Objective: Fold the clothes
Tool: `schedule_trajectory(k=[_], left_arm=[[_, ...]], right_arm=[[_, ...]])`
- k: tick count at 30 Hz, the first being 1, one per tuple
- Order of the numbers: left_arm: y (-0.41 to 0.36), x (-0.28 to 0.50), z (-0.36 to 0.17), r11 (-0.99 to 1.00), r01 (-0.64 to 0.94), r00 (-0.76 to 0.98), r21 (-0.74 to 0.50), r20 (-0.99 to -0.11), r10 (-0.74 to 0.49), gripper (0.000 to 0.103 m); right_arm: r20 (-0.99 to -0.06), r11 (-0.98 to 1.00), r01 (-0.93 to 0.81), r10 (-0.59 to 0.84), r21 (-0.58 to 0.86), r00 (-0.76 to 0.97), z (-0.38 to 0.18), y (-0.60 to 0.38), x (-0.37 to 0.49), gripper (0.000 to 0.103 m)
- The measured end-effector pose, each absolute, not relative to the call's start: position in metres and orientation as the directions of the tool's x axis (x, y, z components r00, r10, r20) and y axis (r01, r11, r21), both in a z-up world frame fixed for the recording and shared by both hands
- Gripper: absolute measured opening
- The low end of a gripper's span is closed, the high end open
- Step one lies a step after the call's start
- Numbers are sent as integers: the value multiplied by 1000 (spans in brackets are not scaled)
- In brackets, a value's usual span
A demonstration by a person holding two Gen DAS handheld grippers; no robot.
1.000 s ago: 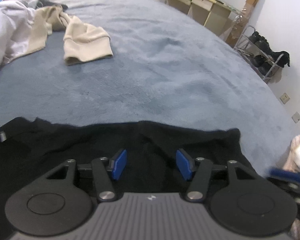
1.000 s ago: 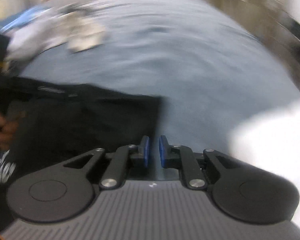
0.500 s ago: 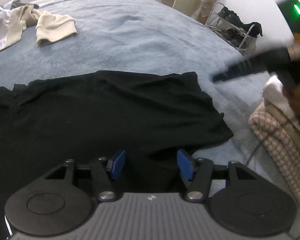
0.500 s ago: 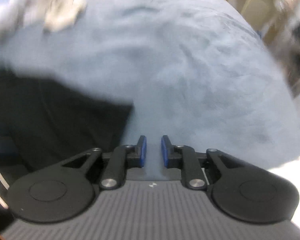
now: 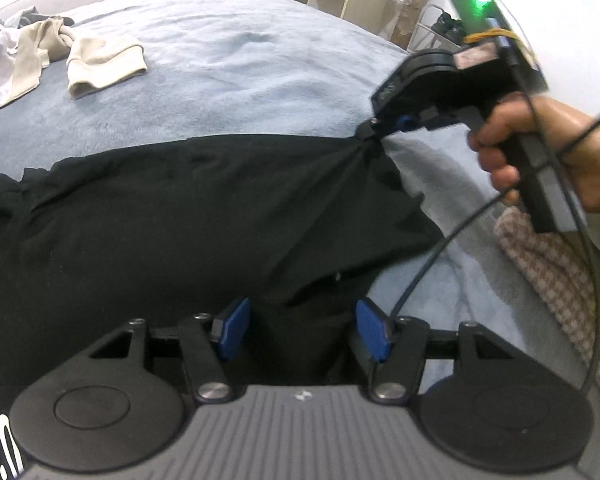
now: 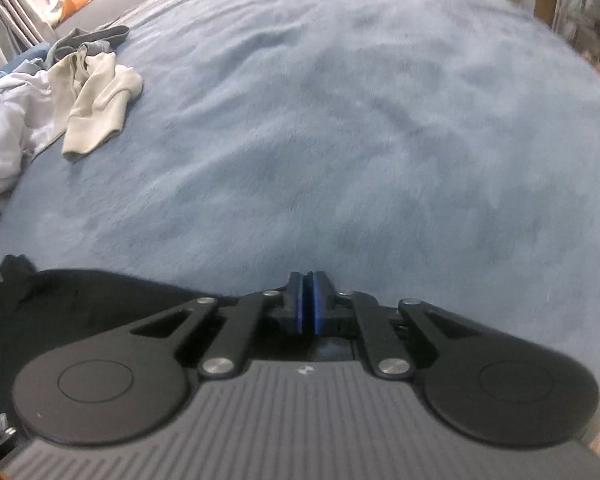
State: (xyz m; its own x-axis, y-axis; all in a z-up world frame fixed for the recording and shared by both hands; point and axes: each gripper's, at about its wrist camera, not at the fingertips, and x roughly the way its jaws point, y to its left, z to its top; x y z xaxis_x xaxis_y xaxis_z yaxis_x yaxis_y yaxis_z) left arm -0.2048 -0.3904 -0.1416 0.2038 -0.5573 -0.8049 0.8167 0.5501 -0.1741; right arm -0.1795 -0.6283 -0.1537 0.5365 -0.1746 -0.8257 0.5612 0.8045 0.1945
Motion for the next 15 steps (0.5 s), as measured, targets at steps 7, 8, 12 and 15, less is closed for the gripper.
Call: schedule_trajectory(k=[7,8,12,15], left_arm=[[-390,-209,-143,536,829,207,-162,-801,-562,67],[-390,-209,-143,534,829,205,-164,-800,-564,67],[-385,-207,-136,526,832,198,-176,-791,-579,67],[-377,-206,-131,525,828,188,-196,-784,-591,68]], right_arm=[[-792,874,486,-313,-24,524,-134,-606,-179,23],[-769,885,463,-332,-53,546,-120,-599,-184,23],[-777,969,237,-203,-72,596,-73,-568,-205,24],[-834,999,19,-51,-49,550,-66,-544,-207,27]])
